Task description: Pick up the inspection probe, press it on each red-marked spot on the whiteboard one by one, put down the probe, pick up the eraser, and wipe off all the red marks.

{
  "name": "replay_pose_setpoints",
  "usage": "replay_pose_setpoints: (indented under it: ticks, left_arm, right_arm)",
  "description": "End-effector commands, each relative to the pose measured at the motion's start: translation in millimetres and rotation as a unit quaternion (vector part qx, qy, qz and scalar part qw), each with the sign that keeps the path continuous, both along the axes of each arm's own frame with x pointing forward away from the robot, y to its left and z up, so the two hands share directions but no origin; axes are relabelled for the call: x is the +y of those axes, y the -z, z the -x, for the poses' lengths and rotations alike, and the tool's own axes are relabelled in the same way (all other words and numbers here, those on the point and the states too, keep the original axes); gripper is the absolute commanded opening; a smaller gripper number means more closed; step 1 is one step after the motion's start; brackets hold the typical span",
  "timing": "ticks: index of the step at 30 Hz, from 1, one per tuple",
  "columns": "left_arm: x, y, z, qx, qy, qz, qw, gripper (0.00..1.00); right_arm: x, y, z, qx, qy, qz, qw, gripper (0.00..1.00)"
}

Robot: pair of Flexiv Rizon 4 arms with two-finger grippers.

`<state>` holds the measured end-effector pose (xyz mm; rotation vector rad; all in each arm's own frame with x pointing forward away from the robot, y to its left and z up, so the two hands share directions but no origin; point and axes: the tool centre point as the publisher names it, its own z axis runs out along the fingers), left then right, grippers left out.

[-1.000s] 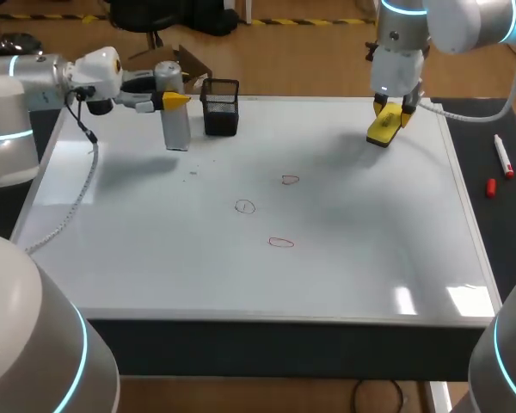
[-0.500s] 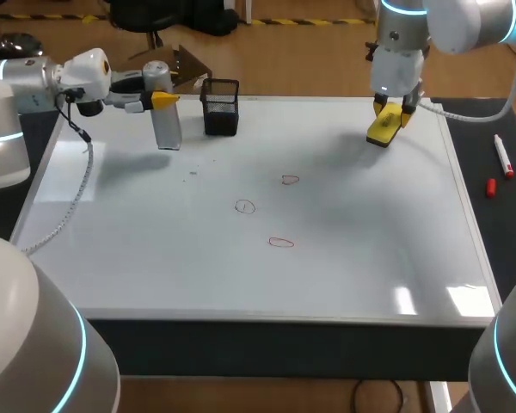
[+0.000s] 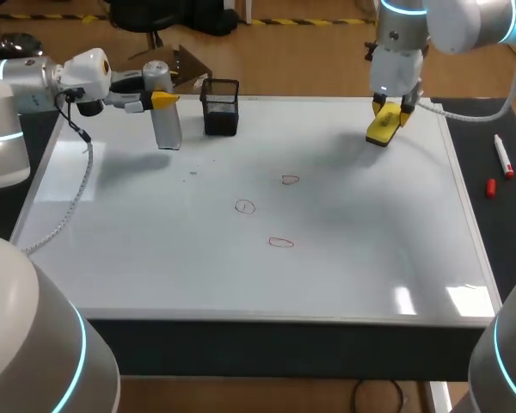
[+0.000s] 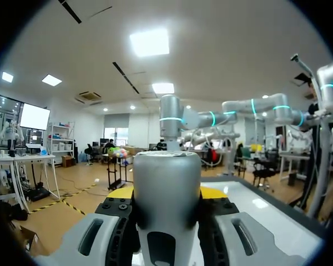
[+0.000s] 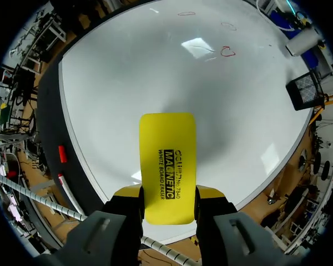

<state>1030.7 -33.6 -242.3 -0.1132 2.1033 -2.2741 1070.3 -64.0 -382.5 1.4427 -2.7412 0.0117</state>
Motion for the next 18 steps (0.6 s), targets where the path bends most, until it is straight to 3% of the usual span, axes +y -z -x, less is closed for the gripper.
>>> replay_pose_setpoints:
  ticks: [1,18]
  left_arm:
    - [-0.1,-0.7,0.3,-0.001,-0.001,0.000,1.000,0.00]
    - [-0.1,-0.7,0.3,-0.001,-0.001,0.000,1.000,0.00]
  right_arm:
    - [25.4,-2.6,10.5,0.005,-0.015,0.004,1.000,0.00]
    - [131.0,-9.6,62.5,-0.008,-0.145,0.003,0.989,0.00]
